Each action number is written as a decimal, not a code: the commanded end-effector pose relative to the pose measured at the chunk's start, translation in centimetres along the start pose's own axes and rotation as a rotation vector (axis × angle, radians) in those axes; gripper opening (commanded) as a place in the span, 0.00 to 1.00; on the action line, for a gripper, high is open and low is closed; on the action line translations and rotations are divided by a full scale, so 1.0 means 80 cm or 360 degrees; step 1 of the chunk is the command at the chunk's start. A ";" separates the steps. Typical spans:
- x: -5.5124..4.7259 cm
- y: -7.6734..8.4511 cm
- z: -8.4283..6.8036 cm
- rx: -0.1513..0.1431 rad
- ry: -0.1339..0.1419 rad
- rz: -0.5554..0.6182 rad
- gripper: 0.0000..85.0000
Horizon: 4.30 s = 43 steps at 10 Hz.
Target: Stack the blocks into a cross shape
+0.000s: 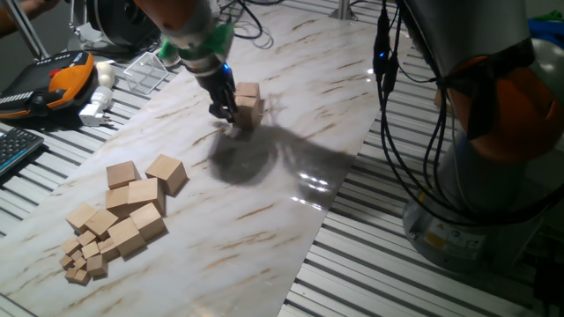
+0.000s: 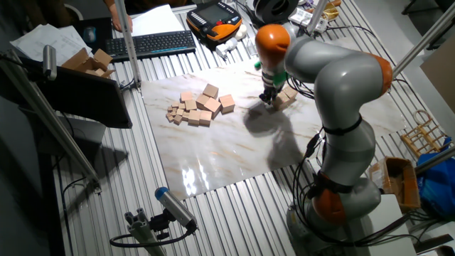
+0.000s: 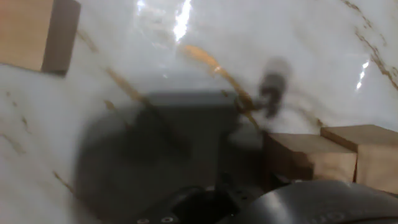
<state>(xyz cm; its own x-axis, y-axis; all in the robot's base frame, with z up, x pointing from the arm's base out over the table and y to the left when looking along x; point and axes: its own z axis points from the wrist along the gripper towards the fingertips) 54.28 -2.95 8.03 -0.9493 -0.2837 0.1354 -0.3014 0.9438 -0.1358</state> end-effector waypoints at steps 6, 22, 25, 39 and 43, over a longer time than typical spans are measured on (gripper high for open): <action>0.011 -0.042 0.026 0.0006 -0.0057 -0.0120 0.00; 0.006 -0.047 0.045 0.0034 -0.0101 -0.0173 0.00; 0.009 -0.055 0.043 0.0062 -0.0104 -0.0188 0.00; -0.010 -0.052 0.039 -0.0002 -0.0110 -0.0170 0.00; -0.010 -0.052 0.039 -0.0031 -0.0041 -0.0049 0.00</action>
<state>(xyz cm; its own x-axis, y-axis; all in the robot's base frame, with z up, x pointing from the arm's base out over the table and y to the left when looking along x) 56.01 -7.19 5.39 -0.9367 -0.3307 0.1151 -0.3430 0.9325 -0.1127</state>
